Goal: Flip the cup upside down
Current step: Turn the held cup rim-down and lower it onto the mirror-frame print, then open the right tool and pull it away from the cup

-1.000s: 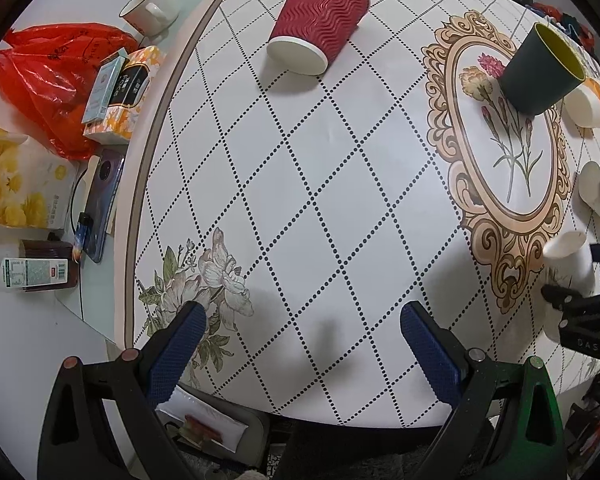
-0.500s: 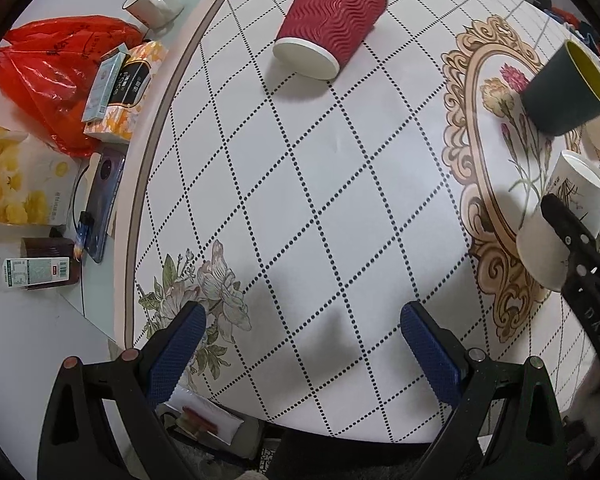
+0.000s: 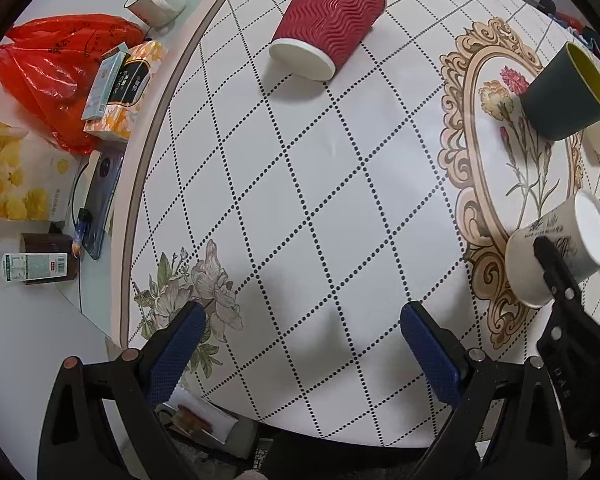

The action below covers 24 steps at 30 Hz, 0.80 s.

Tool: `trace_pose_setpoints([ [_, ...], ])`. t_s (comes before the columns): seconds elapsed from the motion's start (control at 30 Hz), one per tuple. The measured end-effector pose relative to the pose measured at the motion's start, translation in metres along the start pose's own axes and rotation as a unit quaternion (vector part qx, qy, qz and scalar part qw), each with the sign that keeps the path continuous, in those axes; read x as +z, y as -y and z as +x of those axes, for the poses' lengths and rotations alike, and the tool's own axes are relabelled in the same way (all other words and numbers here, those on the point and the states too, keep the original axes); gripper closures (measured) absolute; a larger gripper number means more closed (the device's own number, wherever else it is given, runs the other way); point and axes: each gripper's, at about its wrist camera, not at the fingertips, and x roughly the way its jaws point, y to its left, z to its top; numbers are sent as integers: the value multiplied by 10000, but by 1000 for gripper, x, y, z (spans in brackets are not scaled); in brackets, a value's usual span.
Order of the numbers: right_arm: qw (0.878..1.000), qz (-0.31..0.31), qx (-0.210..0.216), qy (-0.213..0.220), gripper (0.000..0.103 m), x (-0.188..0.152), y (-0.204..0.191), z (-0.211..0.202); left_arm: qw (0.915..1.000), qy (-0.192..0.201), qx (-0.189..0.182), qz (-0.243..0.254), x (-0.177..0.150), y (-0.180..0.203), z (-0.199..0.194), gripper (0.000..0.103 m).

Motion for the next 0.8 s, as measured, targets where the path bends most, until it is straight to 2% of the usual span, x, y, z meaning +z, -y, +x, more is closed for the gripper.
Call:
trace_pose_setpoints([
  [0.2, 9996, 69, -56, -282, 37, -3, -3, -4, 9995, 252, -150, 112, -4, 5, -15, 3],
  [0.33, 9971, 560, -136, -503, 14, -5, 4, -23, 9979, 493, -279, 302, -11, 7, -33, 3],
  [0.37, 9959, 688, -192, -560, 11, -6, 6, -29, 9973, 576, -286, 359, -13, 7, -39, 3],
  [0.5, 9895, 1195, -452, -680, 7, -13, 12, -65, 9939, 882, -424, 502, -25, 4, -63, 3],
  [0.7, 9781, 1698, -1086, -513, 5, -22, 16, -138, 9866, 1337, -635, 687, -45, 5, -107, 1],
  [0.8, 9740, 1842, -1247, -435, 5, -26, 16, -171, 9830, 1516, -736, 723, -55, 3, -130, 1],
])
